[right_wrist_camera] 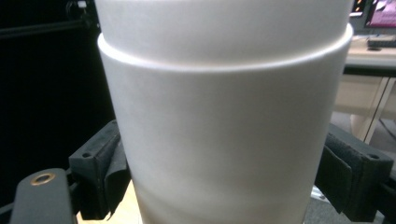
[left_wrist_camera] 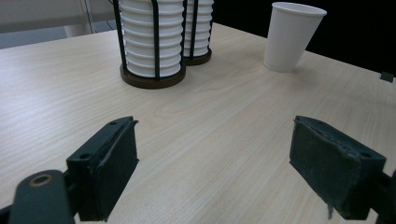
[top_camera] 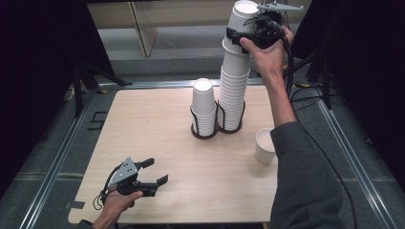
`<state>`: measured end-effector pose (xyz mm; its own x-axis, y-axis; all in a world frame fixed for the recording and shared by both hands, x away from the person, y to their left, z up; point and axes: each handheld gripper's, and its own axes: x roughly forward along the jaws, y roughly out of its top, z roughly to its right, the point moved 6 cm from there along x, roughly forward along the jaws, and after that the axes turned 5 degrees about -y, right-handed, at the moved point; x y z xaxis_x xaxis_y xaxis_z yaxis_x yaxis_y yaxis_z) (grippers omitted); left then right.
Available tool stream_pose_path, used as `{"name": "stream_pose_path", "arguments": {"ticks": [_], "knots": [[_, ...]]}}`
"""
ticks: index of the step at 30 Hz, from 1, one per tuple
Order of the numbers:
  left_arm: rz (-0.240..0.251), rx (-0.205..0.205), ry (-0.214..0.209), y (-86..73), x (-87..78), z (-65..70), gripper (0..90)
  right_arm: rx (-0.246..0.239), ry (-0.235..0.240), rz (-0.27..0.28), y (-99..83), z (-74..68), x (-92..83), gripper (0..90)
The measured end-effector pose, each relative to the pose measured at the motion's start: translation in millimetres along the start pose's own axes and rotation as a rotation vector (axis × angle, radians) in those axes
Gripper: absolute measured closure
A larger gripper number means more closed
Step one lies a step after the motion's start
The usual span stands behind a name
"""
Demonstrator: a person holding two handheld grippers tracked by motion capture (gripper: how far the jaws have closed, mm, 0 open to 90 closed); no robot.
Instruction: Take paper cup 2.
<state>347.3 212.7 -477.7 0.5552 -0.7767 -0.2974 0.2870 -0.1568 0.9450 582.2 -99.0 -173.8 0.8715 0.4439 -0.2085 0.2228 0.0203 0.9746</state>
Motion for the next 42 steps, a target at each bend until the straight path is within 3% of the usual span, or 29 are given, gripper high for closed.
{"name": "stream_pose_path", "arguments": {"ticks": [12, 19, 20, 23, 25, 28, 30, 35, 38, 42], "knots": [[0.006, 0.001, 0.003, 0.5, -0.2, -0.7, 14.7, 0.008, 0.002, 0.068, 29.3, 3.4, -29.0, 14.9], [0.005, 0.002, 0.009, 0.0, 0.2, -0.7, 14.7, -0.013, 0.000, 0.052, 19.6, 8.0, -56.6, 14.9], [-0.007, 0.001, 0.018, -0.4, -0.9, -1.1, 14.7, -0.016, 0.005, 0.055, 15.2, 10.0, -62.2, 14.9], [0.015, -0.005, 0.015, 0.3, 0.6, -2.6, 14.7, -0.017, 0.006, 0.041, 1.0, 15.2, -73.9, 14.9], [-0.005, -0.005, 0.029, 0.0, -1.1, -3.6, 14.7, -0.019, 0.009, 0.032, -9.2, 17.5, -79.7, 14.8], [0.022, -0.004, 0.022, 0.9, 1.1, -4.0, 14.7, -0.019, 0.009, 0.021, -30.8, 18.0, -90.8, 14.8], [0.013, -0.001, 0.029, 0.5, 0.6, -4.2, 14.7, -0.028, 0.014, 0.018, -43.8, 16.1, -97.2, 14.9], [0.022, -0.004, 0.031, 1.0, 0.8, -4.7, 14.7, -0.009, 0.051, -0.012, -87.4, 4.8, -111.8, 14.9], [0.024, -0.006, 0.036, 1.4, 0.7, -5.2, 14.7, -0.034, 0.057, -0.030, -113.7, -1.6, -113.3, 14.9], [0.041, 0.004, 0.031, 2.1, 1.7, -5.1, 14.7, 0.012, 0.099, -0.050, -145.5, -14.0, -112.5, 14.9]]}}
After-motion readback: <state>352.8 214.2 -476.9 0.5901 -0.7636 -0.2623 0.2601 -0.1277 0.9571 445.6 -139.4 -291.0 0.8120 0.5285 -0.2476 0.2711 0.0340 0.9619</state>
